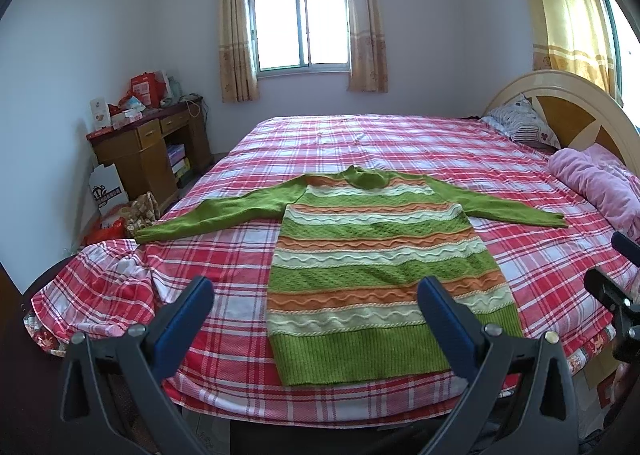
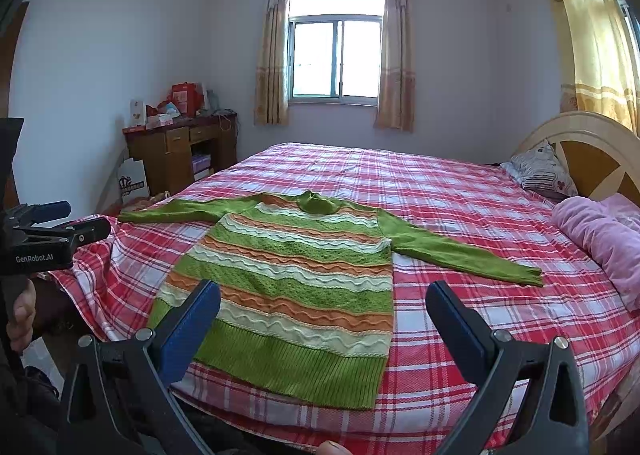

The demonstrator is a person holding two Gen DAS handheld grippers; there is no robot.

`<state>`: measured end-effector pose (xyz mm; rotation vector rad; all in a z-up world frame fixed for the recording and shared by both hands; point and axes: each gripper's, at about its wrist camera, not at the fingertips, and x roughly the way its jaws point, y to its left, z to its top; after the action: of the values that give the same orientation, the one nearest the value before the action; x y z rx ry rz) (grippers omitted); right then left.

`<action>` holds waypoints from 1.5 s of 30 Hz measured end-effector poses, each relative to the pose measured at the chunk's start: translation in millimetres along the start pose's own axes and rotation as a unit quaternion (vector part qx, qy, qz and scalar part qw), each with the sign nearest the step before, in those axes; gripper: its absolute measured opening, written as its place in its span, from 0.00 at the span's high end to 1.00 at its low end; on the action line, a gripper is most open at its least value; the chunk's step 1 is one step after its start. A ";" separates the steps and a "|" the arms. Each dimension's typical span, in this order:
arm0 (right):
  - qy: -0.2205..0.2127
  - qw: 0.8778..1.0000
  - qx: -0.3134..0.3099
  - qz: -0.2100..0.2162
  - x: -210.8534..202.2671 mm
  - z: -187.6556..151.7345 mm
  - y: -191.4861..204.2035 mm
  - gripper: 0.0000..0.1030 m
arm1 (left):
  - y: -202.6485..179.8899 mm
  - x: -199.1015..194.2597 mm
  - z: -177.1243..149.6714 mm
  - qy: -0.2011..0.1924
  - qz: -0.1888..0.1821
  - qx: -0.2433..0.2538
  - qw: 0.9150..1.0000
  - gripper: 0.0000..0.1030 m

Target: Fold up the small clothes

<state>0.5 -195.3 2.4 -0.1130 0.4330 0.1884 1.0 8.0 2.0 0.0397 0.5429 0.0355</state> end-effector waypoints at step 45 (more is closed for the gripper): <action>0.006 1.000 0.002 0.005 1.0 0.2 0.3 0.01 | 5.8 2.6 -1.5 0.002 -0.001 -0.006 1.000 0.00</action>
<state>1.5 -194.9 2.1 -0.1074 0.4469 0.1966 2.3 13.9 -0.4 0.0275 0.5463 0.0371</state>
